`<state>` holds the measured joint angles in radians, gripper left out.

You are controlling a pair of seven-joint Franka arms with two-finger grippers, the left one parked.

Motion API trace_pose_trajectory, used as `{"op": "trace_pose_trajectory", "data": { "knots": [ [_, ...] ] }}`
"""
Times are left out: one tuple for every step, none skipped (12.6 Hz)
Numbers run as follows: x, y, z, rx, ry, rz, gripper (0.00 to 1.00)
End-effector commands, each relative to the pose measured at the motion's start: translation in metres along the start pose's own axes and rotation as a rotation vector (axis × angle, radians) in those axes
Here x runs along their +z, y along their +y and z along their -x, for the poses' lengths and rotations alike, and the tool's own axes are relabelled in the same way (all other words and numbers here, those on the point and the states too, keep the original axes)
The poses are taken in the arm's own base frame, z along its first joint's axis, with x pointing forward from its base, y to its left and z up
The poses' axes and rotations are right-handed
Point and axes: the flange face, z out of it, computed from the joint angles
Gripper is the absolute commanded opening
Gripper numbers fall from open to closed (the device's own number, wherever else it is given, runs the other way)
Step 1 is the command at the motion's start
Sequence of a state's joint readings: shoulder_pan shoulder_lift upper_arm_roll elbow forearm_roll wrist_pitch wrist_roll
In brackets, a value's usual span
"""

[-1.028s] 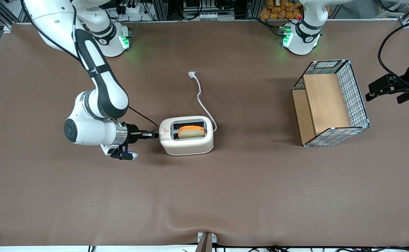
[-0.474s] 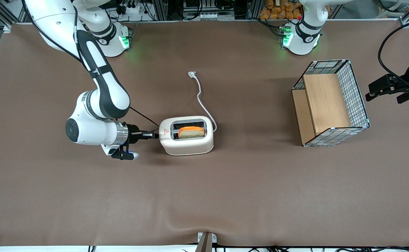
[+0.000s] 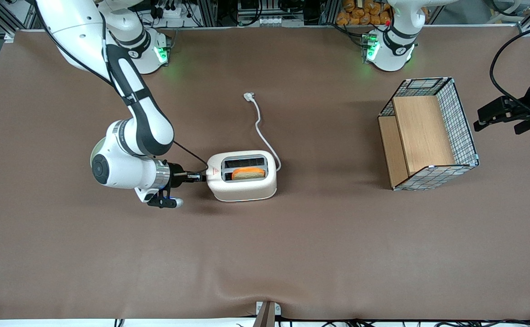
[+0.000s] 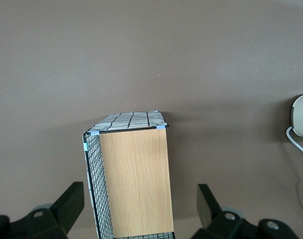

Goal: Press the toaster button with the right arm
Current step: 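Press the toaster lever down with the right gripper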

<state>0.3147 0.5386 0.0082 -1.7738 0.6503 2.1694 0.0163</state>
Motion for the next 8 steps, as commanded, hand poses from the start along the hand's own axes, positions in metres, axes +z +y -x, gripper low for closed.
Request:
{"op": "trace_pose_trajectory", "data": {
  "knots": [
    [0.018, 0.006, -0.002, -0.043, 0.005, -0.006, 0.0],
    [0.02, 0.006, -0.002, -0.046, 0.003, -0.005, 0.0],
    [0.02, 0.005, -0.002, -0.047, 0.009, -0.004, 0.0],
    [0.022, 0.008, -0.003, -0.045, 0.018, -0.001, 0.0],
    [0.026, 0.009, -0.003, -0.043, 0.025, 0.004, 0.0],
    [0.03, 0.008, -0.002, -0.046, 0.025, 0.007, 0.0],
    [0.032, 0.007, -0.001, -0.048, 0.024, 0.008, 0.0],
    [0.034, 0.008, -0.002, -0.046, 0.028, 0.01, 0.0]
  ]
}}
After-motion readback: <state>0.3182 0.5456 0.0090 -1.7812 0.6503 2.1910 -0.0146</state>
